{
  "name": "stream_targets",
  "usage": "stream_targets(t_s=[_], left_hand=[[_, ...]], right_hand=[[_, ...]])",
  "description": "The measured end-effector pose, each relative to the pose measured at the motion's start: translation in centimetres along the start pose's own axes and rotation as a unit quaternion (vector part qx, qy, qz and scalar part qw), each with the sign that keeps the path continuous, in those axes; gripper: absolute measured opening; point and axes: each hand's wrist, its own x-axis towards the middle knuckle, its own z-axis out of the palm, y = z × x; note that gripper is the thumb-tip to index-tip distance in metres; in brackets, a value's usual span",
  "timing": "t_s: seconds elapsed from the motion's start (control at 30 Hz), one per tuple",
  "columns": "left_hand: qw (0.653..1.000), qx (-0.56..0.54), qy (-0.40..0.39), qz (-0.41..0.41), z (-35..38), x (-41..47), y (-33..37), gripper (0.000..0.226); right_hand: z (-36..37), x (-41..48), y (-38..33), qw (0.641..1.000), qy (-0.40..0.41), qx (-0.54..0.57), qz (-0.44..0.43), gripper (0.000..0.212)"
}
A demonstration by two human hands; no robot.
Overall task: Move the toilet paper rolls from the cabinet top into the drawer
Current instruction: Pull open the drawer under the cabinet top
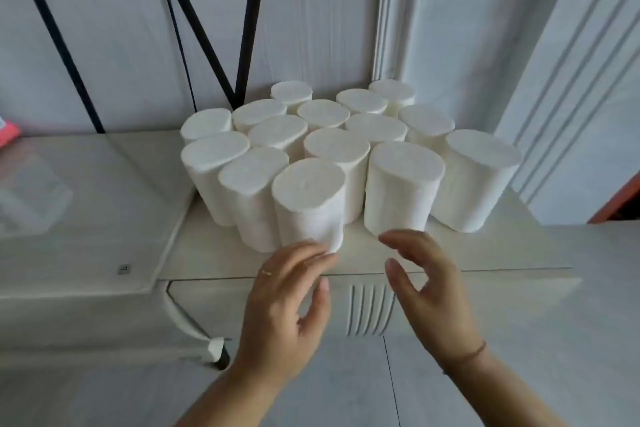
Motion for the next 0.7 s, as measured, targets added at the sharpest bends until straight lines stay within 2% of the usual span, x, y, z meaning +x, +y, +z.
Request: stream_targets(t_s=[0.07, 0.13, 0.2, 0.33, 0.53, 0.7], left_hand=[[0.997, 0.067, -0.020, -0.024, 0.4, -1.5, -1.1, 0.031], [0.988, 0.129, -0.073, -0.044, 1.0, -3.2, -2.7, 0.039], [0.979, 0.171, -0.108, -0.033, 1.3, -4.2, -4.0, 0.045], [0.963, 0.221, -0.132, -0.081, 1.2, -5.6, -5.0, 0.053], [0.975, 0.179, -0.100, -0.083, 0.8, -5.5, -5.0, 0.045], [0.973, 0.174, -0.113, -0.098, 0.7, -5.7, -4.7, 0.047]], right_hand=[[0.4, -1.2, 1.1, 0.994, -0.044, -0.100, 0.021, 0.029], [0.6, -2.5, 2.9, 0.970, -0.115, -0.210, 0.039, 0.036], [0.5, -3.0, 4.0, 0.952, -0.148, -0.268, 0.020, 0.041], [0.4, -3.4, 4.8, 0.950, -0.141, -0.279, 0.002, 0.040], [0.4, -3.9, 4.7, 0.953, -0.139, -0.268, 0.006, 0.039], [0.4, -4.3, 4.5, 0.951, -0.142, -0.276, -0.001, 0.040]])
